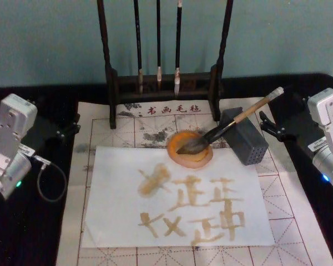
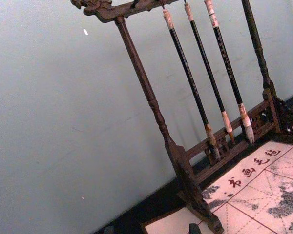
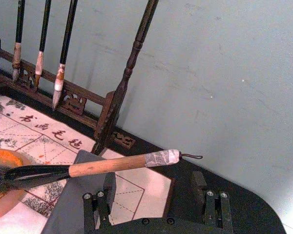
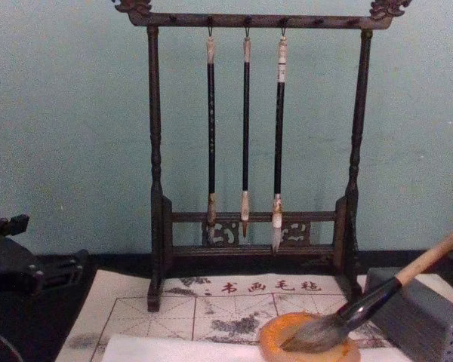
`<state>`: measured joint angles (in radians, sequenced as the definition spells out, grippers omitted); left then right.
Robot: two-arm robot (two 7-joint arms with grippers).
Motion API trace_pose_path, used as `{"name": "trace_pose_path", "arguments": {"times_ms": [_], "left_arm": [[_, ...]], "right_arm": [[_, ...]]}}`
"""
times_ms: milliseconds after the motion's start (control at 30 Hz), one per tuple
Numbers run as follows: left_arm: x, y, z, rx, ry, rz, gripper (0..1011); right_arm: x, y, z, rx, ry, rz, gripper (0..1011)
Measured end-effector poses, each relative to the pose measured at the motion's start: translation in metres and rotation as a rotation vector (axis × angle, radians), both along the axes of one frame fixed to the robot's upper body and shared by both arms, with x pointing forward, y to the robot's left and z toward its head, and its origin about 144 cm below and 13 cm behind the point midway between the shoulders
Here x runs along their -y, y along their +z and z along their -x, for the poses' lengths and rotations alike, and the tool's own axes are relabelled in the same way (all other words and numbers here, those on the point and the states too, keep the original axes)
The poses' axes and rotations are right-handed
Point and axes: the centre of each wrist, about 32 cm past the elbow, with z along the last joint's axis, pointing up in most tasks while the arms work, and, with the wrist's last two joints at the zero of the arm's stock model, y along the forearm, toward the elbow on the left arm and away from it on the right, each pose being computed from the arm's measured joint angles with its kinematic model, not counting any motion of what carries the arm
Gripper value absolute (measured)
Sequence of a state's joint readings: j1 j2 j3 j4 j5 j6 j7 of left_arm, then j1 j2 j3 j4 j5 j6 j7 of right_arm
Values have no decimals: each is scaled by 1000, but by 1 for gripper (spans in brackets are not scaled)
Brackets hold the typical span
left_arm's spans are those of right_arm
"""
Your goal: Pick up the brush from the inkstone, write on the paper, then place the brush back to its original position.
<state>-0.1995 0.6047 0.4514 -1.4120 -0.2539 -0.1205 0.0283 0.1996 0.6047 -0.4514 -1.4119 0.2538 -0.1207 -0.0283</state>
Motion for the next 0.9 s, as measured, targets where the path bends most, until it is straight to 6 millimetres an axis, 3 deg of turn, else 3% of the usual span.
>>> {"name": "trace_pose_path", "arguments": {"times_ms": [900], "left_arm": [[0,0,0,0,0,0,1001]], "right_arm": [[0,0,0,0,0,0,1002]]}}
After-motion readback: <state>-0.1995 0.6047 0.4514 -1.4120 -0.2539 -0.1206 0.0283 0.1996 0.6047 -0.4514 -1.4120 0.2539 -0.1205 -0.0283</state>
